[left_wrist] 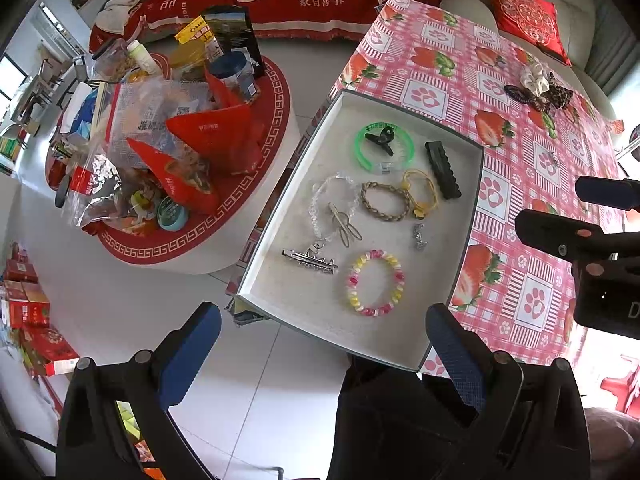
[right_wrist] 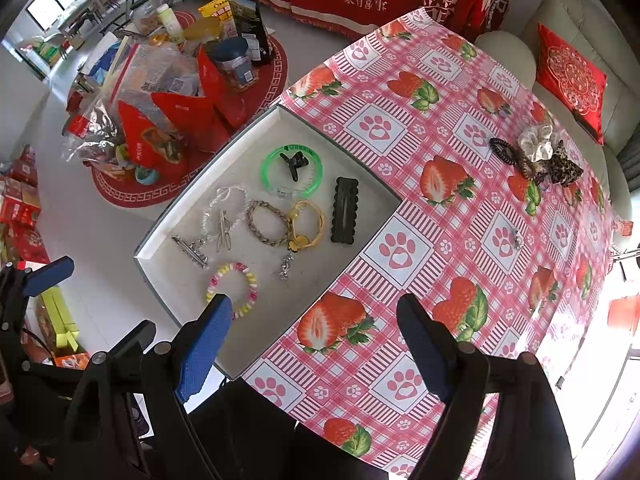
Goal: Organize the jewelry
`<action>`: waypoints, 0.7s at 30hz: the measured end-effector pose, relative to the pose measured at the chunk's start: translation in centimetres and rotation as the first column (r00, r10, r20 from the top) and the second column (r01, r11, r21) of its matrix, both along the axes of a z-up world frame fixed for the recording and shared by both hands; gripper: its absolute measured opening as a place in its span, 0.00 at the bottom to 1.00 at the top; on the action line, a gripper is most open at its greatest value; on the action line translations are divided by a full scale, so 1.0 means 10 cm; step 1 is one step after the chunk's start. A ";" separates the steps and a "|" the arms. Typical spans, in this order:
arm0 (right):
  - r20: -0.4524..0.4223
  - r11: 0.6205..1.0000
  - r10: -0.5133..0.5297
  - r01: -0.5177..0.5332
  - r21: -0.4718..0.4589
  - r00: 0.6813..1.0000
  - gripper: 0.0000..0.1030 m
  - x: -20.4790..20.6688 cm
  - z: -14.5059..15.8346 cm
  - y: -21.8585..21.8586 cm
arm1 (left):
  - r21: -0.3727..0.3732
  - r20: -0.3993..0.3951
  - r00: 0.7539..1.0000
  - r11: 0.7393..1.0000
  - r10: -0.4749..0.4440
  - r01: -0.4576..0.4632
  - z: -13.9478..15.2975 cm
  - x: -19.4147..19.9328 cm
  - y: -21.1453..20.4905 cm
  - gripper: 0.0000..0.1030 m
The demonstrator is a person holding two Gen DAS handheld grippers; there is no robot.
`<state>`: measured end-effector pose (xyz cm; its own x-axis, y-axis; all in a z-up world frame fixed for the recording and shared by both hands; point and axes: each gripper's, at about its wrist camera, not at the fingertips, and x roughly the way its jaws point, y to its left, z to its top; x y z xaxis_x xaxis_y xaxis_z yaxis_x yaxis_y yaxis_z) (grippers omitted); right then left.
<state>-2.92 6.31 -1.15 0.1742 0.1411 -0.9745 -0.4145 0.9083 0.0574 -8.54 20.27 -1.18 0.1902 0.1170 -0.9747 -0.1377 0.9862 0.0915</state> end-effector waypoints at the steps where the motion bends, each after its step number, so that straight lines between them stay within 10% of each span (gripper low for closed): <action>1: 0.001 1.000 -0.001 0.001 0.001 1.000 0.84 0.00 0.00 0.00 | 0.001 0.001 1.000 1.000 -0.001 0.001 0.00 0.00 0.00 1.00; 21: 0.002 1.000 0.000 0.000 0.000 1.000 0.84 -0.01 0.01 0.03 | 0.000 -0.009 1.000 1.000 -0.020 0.020 -0.03 0.00 0.02 1.00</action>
<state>-2.97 6.58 -1.07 0.1758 0.1413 -0.9742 -0.4149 0.9081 0.0568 -8.53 20.47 -1.49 0.1833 0.1137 -0.9765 -0.1170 0.9888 0.0932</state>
